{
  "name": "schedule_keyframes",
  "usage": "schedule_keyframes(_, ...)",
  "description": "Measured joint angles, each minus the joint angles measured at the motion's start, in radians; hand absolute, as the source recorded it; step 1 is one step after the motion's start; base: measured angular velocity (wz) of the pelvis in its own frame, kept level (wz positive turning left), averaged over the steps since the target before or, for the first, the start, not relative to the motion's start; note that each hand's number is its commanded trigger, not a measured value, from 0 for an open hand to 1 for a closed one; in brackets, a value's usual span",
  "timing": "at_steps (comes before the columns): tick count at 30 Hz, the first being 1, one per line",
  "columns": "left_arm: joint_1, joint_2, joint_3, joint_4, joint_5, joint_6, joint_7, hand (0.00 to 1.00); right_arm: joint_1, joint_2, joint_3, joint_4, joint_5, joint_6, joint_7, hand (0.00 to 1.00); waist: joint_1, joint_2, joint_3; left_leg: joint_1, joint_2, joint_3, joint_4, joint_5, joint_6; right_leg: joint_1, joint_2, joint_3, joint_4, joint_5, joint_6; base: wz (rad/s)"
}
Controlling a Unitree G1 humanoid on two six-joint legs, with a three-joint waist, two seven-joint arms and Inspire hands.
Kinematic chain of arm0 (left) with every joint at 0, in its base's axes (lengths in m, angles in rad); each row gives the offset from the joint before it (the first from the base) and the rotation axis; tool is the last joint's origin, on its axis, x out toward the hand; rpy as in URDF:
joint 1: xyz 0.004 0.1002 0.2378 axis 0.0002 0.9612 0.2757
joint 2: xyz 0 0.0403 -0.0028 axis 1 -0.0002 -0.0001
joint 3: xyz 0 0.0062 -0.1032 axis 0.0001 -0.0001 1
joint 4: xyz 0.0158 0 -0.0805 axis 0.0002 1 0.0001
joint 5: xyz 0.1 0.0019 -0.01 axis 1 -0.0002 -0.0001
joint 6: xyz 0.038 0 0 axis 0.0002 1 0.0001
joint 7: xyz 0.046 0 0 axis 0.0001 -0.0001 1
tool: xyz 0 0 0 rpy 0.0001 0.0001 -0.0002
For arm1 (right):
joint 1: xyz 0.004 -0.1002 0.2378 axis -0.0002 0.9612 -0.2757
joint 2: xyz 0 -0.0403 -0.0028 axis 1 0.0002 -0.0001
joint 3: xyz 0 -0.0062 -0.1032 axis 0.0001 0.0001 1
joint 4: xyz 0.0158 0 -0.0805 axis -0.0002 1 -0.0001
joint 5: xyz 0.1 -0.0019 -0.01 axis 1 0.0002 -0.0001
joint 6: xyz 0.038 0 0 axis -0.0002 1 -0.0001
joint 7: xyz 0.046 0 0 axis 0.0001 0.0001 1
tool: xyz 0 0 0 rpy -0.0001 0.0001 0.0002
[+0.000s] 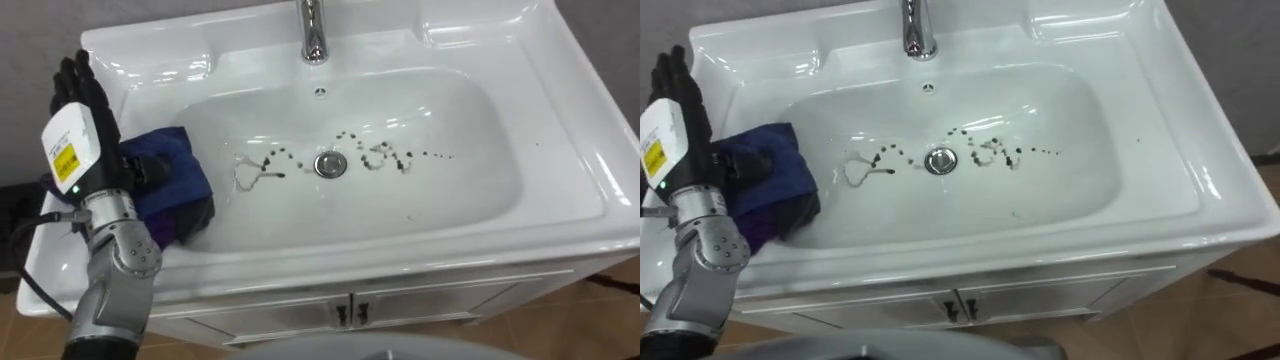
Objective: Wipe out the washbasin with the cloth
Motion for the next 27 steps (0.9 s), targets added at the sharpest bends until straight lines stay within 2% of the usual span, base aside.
schedule_keyframes(4, 0.018, 0.000, -0.013, 0.021, -0.002, 0.001, 0.000, 0.00, 0.001, 0.001, 0.017, -0.014, 0.003, 0.003, 0.000, 0.00, 0.000, 0.003, -0.0024, 0.001, 0.000, 0.006, 0.000, 0.000, 0.000, -0.001, 0.000, 0.002, 0.007, 0.000, 0.000, -0.01)
schedule_keyframes(17, 0.040, 0.000, -0.038, 0.033, -0.003, 0.002, -0.006, 0.00, 0.002, 0.004, 0.029, -0.049, 0.007, 0.003, 0.000, 0.00, 0.002, -0.010, 0.0004, 0.014, 0.000, 0.012, -0.004, 0.000, 0.000, 0.014, 0.000, 0.006, -0.006, 0.000, 0.000, -0.01)
schedule_keyframes(27, 0.048, -0.001, -0.069, 0.044, -0.002, 0.041, -0.030, 0.00, 0.025, 0.016, 0.046, -0.055, 0.042, 0.016, -0.001, 0.00, 0.000, -0.007, -0.0014, 0.016, 0.000, 0.017, -0.004, 0.000, 0.000, 0.016, 0.000, 0.006, -0.005, 0.000, 0.000, 0.00)
